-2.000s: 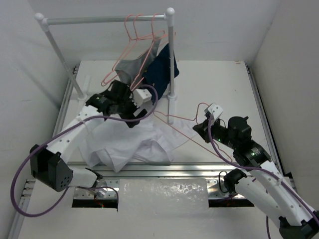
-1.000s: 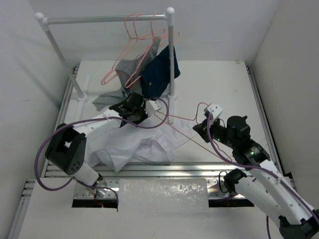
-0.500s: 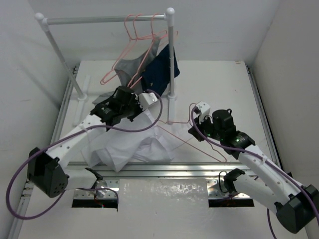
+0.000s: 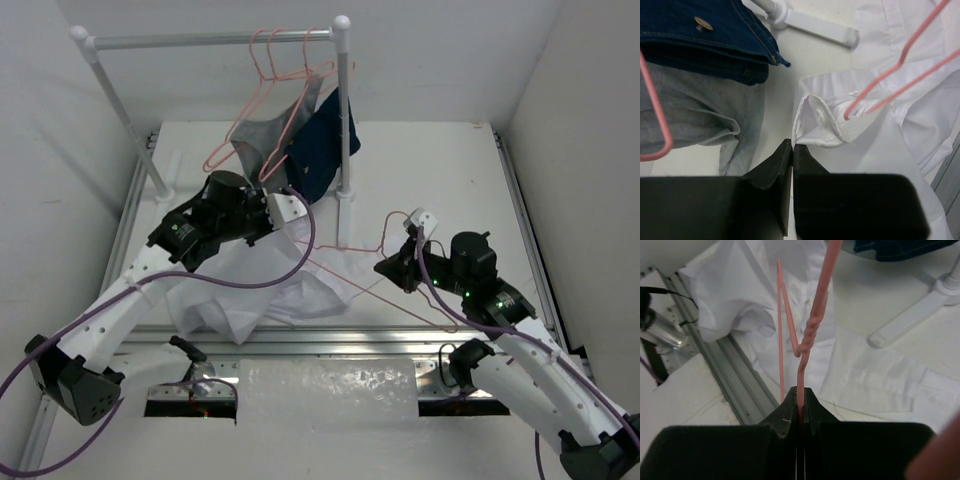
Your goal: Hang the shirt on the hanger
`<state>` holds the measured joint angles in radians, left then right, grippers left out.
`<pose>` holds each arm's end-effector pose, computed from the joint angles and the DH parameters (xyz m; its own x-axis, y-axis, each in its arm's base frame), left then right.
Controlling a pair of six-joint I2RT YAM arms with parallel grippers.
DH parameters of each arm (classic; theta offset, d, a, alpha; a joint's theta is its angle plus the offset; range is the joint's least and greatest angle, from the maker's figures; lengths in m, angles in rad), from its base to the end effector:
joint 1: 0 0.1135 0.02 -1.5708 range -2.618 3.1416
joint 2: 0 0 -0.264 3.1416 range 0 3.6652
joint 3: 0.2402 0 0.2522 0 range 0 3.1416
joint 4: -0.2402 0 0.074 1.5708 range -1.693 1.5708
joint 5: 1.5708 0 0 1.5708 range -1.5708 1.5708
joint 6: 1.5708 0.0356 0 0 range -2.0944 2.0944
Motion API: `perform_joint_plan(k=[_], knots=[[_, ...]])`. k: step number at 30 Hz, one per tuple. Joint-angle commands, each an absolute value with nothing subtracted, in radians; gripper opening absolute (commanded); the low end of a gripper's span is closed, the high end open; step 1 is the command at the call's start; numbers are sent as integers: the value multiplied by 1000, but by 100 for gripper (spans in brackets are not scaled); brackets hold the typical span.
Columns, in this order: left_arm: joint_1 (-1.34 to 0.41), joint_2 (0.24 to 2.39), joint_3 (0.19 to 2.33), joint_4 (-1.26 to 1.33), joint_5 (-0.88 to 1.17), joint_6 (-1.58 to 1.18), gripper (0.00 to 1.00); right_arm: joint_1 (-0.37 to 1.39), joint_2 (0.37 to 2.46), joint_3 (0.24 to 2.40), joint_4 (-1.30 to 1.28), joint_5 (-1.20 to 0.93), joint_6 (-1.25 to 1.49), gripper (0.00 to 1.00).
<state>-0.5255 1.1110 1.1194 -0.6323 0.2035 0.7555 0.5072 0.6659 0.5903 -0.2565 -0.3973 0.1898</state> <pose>0.2002 -0.1244 0.3485 0.0663 0.7378 -0.6717 0.8074 0.3559 0.4705 0.1351 0.0908 0.2831 -0.4247 -0.0370 -0.9046 -0.7001 0.6469 0.3022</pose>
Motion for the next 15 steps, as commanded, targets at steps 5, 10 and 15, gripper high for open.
perform_joint_plan(k=[5,10,15], knots=[[-532,1057,1224,-656,368,755,0,509,716,583,-78,-584,285,0],[-532,1042,1258,-709,474,765,0,511,790,578,111,-636,357,0],[-534,1031,1284,-735,554,769,0,592,894,583,279,-594,393,0]])
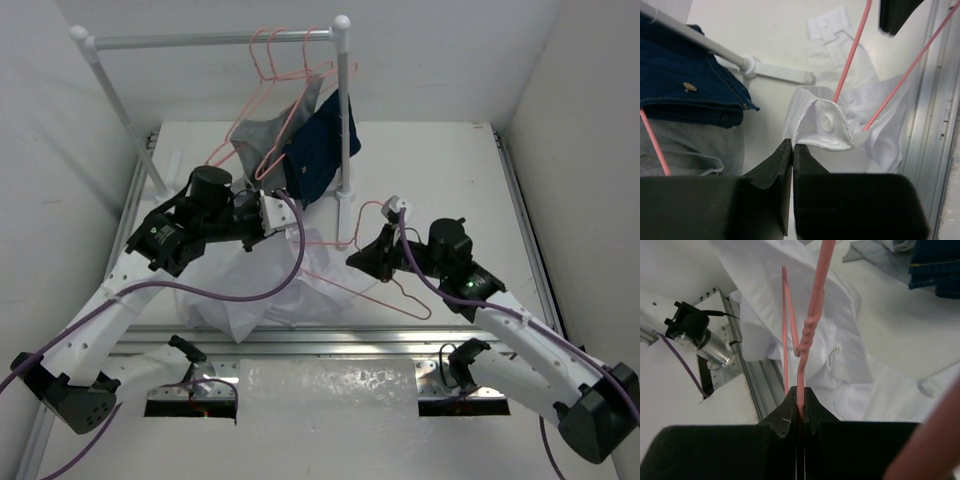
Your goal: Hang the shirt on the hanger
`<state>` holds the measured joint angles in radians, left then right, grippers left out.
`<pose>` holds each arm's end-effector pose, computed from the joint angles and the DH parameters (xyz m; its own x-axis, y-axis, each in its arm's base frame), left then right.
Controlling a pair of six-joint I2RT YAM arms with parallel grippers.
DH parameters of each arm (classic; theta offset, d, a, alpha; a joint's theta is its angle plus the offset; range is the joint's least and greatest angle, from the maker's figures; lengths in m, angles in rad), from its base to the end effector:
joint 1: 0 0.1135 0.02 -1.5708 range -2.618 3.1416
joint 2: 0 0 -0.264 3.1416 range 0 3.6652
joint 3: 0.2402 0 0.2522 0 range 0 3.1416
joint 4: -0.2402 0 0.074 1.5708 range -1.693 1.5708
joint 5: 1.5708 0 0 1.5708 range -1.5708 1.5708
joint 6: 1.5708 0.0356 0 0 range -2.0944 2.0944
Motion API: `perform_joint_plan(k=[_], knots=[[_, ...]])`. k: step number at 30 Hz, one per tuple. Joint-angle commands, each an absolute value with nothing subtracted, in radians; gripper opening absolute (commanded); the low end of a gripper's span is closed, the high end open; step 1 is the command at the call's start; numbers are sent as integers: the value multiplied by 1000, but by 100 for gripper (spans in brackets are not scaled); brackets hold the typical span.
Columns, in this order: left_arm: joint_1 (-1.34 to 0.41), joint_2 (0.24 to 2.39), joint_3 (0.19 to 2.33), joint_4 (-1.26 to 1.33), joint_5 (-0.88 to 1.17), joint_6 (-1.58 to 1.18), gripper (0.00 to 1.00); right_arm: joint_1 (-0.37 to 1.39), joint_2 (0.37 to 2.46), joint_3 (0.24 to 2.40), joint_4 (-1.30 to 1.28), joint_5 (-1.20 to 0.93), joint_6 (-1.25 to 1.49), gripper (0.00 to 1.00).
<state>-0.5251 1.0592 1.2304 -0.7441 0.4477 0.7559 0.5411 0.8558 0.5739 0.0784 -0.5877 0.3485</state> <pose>0.1749 -0.1191 0.3870 0.1846 0.6077 -0.7724 0.8796 0.2485 0.4057 0.1616 0.1201 0.2814 -0.4681 0.0503 -0.8822 -0.7812 0.4431 0.4398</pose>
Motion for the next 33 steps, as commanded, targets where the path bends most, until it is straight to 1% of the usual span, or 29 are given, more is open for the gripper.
perform_joint_plan(k=[1,6,9,12,13,14,16,17,18,19,21,23,24,25,26,27,28,29,30,31,33], knots=[[-534,1029,1295,-750,570,770,0,609,909,577,310,-571,402,0],[-534,1022,1345,-795,689,773,0,719,1044,577,487,-431,420,0],[-535,1008,1379,-883,761,801,0,735,1118,612,528,-358,405,0],[-537,988,1375,-958,804,874,0,735,1141,627,557,-263,390,0],[-537,983,1364,-1018,810,902,3,736,1146,630,571,-247,381,0],[-537,976,1350,-1050,816,970,23,735,1147,630,586,-242,377,0],[-540,973,1295,-1164,824,1090,45,736,1169,635,636,-294,373,0],[-541,973,1279,-1193,822,1113,48,736,1183,640,644,-332,370,0],[-543,973,1254,-1228,819,1129,51,736,1212,643,650,-435,355,0],[-545,973,1246,-1239,809,1144,58,739,1226,641,663,-481,347,0],[-545,969,1239,-1264,790,1155,61,745,1259,605,728,-537,350,0],[-545,959,1244,-1238,708,1157,61,752,1281,581,785,-546,347,0],[-545,944,1246,-1205,660,1141,61,752,1304,566,796,-551,342,0],[-545,934,1244,-1153,526,1047,61,753,1318,561,811,-555,341,0],[-543,928,1240,-1009,440,984,61,755,1330,558,813,-560,336,0],[-545,928,1236,-935,338,920,61,756,1342,557,813,-567,330,0],[-543,931,1235,-870,148,817,67,759,1360,554,815,-580,327,0],[-543,934,1230,-800,85,802,75,764,1365,551,822,-584,324,0],[-542,943,1230,-802,60,804,93,767,1370,542,827,-587,321,0],[-541,953,1229,-819,86,827,100,772,1371,537,837,-588,318,0],[-541,991,1220,-890,159,844,100,776,1367,522,844,-586,310,0]])
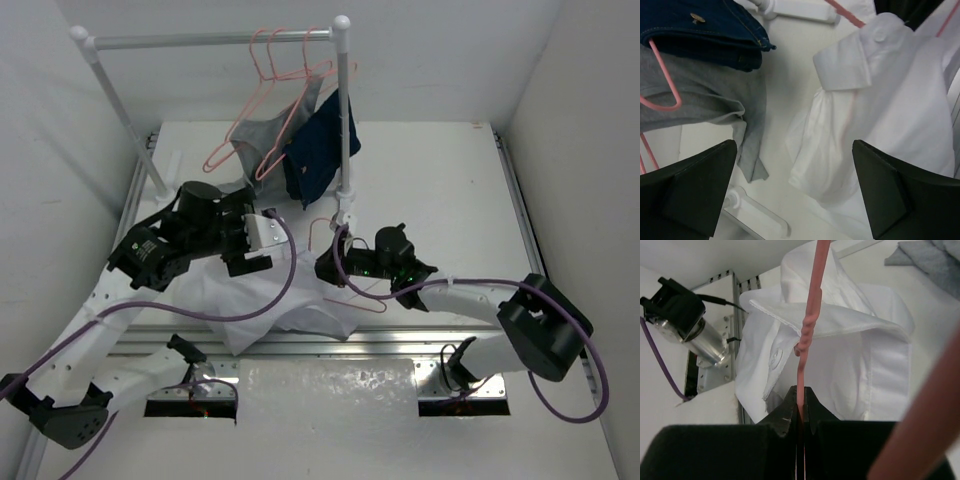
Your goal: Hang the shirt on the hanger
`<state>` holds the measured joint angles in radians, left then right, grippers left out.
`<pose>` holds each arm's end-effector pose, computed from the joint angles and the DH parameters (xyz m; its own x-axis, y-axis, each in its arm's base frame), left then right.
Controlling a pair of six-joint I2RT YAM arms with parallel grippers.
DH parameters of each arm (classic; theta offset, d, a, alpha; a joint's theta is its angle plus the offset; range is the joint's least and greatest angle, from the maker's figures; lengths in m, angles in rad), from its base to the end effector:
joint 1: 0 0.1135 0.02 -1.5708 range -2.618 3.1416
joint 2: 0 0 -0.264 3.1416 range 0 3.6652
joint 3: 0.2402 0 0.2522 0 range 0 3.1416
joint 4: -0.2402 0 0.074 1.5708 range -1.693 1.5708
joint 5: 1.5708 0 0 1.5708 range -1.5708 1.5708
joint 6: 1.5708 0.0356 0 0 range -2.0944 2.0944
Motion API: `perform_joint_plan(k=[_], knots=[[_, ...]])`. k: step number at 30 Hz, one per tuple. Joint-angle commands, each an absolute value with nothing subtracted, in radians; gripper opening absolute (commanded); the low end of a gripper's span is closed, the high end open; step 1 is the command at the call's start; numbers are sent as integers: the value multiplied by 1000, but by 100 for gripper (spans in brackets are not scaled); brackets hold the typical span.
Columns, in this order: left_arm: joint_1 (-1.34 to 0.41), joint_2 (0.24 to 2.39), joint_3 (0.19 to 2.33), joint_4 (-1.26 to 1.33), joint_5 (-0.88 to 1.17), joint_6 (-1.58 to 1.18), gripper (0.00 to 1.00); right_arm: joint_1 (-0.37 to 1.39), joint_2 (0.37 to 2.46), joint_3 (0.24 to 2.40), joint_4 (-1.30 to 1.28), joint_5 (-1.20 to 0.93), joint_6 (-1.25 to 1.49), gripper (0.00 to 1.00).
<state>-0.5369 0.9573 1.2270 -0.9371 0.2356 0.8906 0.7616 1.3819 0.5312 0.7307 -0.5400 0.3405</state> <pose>0.1448 -0.0959 0.3852 0.1746 0.7758 -0.6063 0.8254 0.2204 0.5198 0.1906 0.2071 0.2157 -0.4027 0.0118 -0.9153 -0.8772 0.2807 0.3896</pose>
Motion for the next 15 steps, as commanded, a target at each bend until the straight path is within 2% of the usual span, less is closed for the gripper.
perform_joint_plan(k=[1,8,12,13,14,15], knots=[[-541,1002,1212,-905,172,859,100,779,1361,519,841,-586,305,0],[-531,1048,1072,-853,336,911,100,793,1332,512,813,-578,261,0],[-532,1071,990,-799,351,919,97,801,1296,505,785,-572,229,0],[-532,1074,976,-767,350,917,89,801,1290,499,785,-571,219,0],[-532,1077,967,-755,350,907,62,802,1276,497,785,-572,218,0],[-531,1080,960,-736,351,897,48,804,1272,495,779,-572,216,0]])
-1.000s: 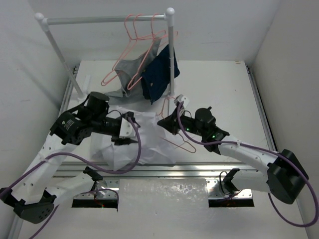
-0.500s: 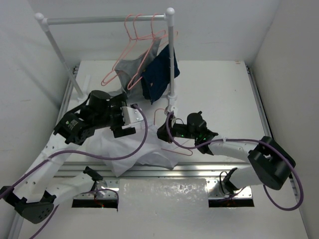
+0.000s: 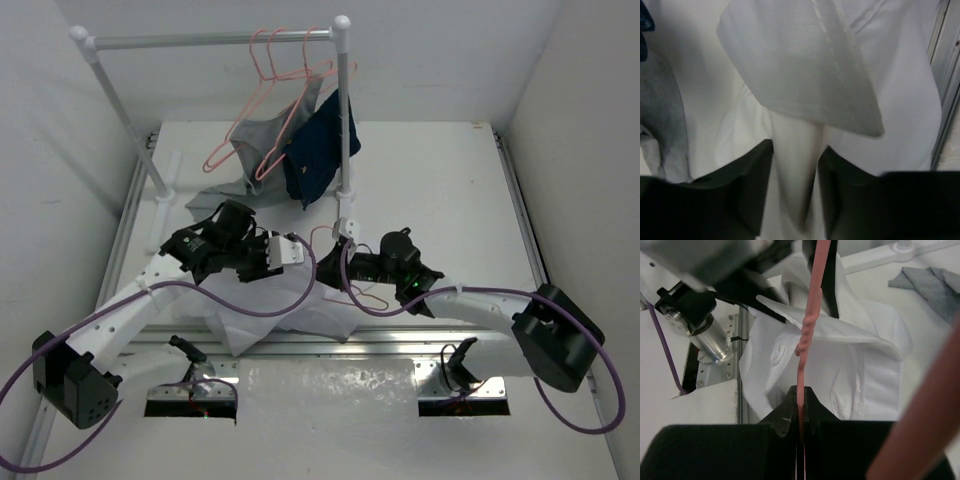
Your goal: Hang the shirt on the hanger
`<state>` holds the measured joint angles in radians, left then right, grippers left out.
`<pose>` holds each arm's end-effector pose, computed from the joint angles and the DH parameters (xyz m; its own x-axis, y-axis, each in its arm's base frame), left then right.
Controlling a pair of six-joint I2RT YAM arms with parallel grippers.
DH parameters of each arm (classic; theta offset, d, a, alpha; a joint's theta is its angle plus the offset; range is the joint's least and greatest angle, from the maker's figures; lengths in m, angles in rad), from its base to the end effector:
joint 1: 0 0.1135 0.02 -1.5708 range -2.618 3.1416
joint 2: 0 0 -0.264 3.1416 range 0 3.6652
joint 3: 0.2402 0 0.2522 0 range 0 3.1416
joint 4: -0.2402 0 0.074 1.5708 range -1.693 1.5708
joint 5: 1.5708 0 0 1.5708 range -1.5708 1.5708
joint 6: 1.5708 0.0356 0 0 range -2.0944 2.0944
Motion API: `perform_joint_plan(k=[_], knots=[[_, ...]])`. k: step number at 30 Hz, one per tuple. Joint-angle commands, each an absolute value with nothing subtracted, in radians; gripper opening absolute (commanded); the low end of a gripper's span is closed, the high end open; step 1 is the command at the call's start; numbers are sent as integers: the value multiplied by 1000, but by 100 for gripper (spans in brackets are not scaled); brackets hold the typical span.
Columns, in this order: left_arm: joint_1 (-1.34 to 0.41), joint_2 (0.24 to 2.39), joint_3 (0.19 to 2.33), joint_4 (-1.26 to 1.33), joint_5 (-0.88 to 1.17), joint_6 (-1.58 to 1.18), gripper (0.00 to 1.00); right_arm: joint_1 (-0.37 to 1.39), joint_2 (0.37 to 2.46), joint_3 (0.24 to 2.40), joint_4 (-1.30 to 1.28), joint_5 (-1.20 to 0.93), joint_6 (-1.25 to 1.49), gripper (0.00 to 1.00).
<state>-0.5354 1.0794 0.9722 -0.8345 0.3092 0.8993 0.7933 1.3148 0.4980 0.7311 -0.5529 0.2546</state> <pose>0.1741 -0.1159 0.2925 0.0684 0.8265 -0.5587 0.9426 0.1299 0.3076 0.1750 0.2045 0.2225 -0.3033 -0.0026 -0.9529 -0.9270 0.2322 0.2944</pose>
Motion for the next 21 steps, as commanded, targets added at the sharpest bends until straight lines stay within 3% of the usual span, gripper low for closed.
perform_joint_plan(k=[1,2,7,10,11,14,17,21], knots=[[-532,1075,959,-730,353,887,33,804,1267,494,773,-572,210,0],[-532,1069,960,-730,370,881,24,805,1258,495,767,-566,207,0],[-532,964,971,-690,364,850,19,805,1247,508,716,-535,181,0],[-534,948,1020,-681,330,789,32,805,1258,514,695,-514,178,0],[-532,950,1043,-686,350,769,47,805,1259,514,698,-515,179,0],[-532,957,1046,-706,454,755,64,805,1267,515,715,-534,208,0],[-543,985,1043,-704,541,742,72,805,1270,518,715,-532,215,0],[-548,985,1042,-609,516,697,73,805,1269,519,703,-534,212,0]])
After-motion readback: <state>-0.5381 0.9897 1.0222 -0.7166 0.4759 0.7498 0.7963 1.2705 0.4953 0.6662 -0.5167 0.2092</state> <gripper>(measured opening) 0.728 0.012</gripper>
